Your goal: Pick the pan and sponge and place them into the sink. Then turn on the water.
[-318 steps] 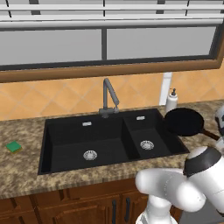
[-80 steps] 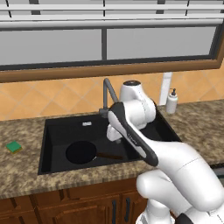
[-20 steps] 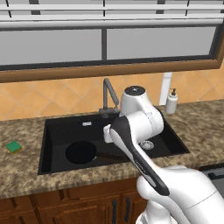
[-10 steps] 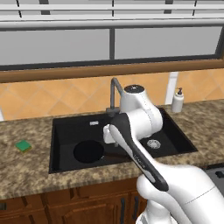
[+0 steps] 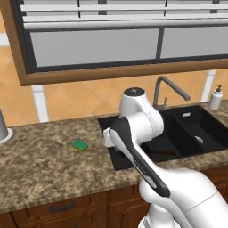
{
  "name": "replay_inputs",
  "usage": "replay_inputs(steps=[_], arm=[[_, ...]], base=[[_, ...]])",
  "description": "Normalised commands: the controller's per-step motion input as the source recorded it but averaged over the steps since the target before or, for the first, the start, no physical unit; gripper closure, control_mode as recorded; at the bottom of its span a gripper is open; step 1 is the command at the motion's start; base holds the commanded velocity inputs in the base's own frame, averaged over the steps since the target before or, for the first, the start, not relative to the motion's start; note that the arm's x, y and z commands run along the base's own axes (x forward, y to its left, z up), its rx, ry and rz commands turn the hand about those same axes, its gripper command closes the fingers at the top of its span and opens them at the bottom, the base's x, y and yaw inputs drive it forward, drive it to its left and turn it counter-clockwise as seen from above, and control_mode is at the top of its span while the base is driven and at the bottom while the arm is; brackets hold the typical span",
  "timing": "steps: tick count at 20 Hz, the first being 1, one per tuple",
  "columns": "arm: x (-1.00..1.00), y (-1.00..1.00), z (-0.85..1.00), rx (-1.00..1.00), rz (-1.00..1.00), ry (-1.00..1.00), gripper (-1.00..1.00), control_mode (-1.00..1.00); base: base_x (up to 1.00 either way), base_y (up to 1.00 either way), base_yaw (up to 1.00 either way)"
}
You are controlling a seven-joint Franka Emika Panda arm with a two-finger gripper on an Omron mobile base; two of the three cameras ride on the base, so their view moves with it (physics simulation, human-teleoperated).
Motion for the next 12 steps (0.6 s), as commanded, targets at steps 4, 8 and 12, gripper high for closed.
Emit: replay_inputs(steps=[4,8,12], arm=[[0.00,0.00,0.00,0.00,0.00,0.00,-1.00,1.00],[0.86,-0.10,0.00,0.02,0.03,0.15,-1.00,-1.00],[1.00,0.19,-0.02,0.09,0.44,0.00,-1.00,-1.00]], base=[[0.86,0.22,-0.02],[0.00,0.00,0.00],[0.00,0.00,0.00]])
